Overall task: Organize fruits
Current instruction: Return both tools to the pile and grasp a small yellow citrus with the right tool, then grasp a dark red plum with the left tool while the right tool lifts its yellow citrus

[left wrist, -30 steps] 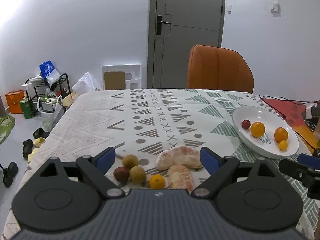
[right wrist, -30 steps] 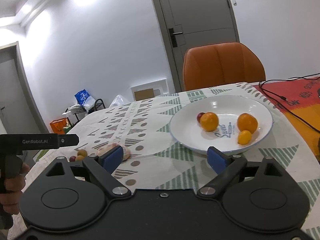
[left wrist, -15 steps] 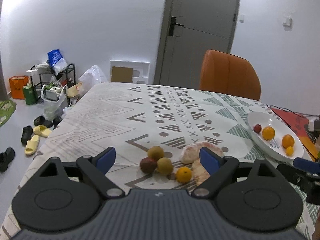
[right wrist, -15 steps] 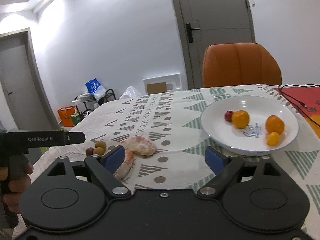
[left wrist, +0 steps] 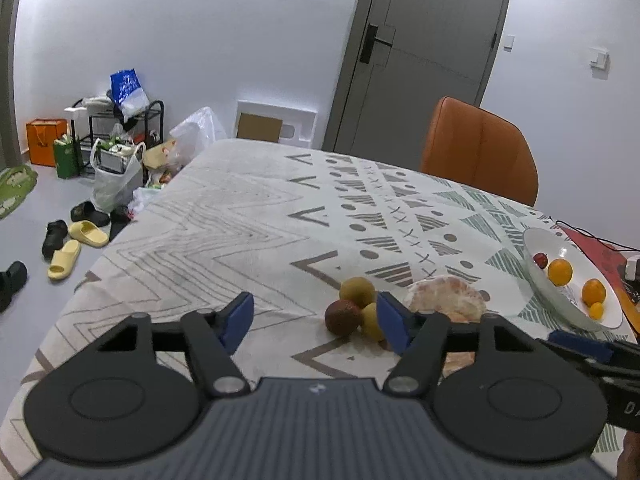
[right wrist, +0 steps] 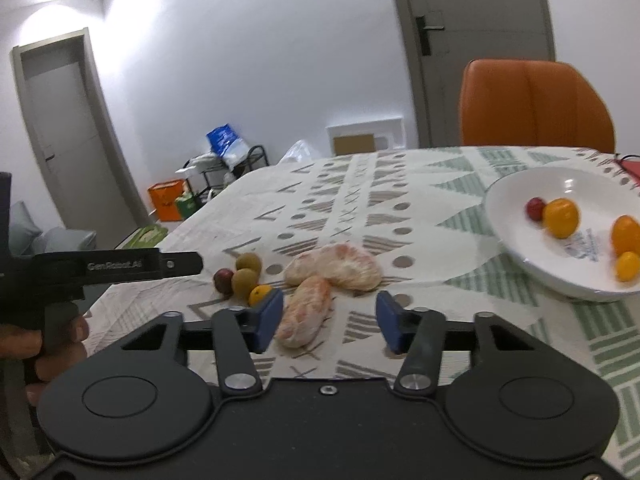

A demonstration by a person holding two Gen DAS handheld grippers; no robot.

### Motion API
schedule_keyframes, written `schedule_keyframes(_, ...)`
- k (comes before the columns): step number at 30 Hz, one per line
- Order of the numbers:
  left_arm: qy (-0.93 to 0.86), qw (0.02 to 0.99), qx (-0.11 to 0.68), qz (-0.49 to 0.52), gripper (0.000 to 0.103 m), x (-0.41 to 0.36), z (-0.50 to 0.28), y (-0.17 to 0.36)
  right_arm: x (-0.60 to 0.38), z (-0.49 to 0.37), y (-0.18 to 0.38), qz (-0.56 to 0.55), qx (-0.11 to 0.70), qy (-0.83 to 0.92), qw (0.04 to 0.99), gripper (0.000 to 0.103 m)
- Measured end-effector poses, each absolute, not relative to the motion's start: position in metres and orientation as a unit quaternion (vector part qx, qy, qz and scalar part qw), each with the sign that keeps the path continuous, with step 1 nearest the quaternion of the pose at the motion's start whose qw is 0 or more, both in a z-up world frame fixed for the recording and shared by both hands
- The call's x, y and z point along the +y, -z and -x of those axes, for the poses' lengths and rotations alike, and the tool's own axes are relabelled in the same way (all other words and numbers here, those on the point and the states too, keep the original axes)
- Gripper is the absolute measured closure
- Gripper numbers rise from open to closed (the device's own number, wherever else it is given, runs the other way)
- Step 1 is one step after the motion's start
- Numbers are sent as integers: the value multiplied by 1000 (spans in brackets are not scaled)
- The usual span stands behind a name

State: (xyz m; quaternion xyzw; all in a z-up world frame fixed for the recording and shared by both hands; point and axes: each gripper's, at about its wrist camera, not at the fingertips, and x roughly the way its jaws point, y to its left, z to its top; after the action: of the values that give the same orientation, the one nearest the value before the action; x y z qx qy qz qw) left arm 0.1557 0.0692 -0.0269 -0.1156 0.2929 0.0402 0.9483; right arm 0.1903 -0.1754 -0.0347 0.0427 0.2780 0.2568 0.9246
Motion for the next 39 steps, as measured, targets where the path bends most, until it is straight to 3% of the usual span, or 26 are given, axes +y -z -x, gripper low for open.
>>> schedule_keyframes(6, -40, 944, 301, 132, 51, 80, -159, 31, -155, -197, 35, -35, 290, -285, 913, 61)
schedule_keyframes(20, -49, 938, 311, 142, 52, 101, -155, 36, -107, -220, 47, 3, 316, -328, 890, 69)
schedule_keyframes(24, -38, 940, 308, 140, 52, 100, -159, 35, -100, -228, 51, 18, 326, -323, 888, 82)
schedule_keyframes(35, -9, 942, 314, 122, 52, 81, -172, 35, -118, -228, 37, 13, 306, -317, 898, 82)
schedule_keyframes(39, -7, 939, 322, 122, 59, 74, -179, 41, -131, -226, 32, 1, 293, -306, 906, 82)
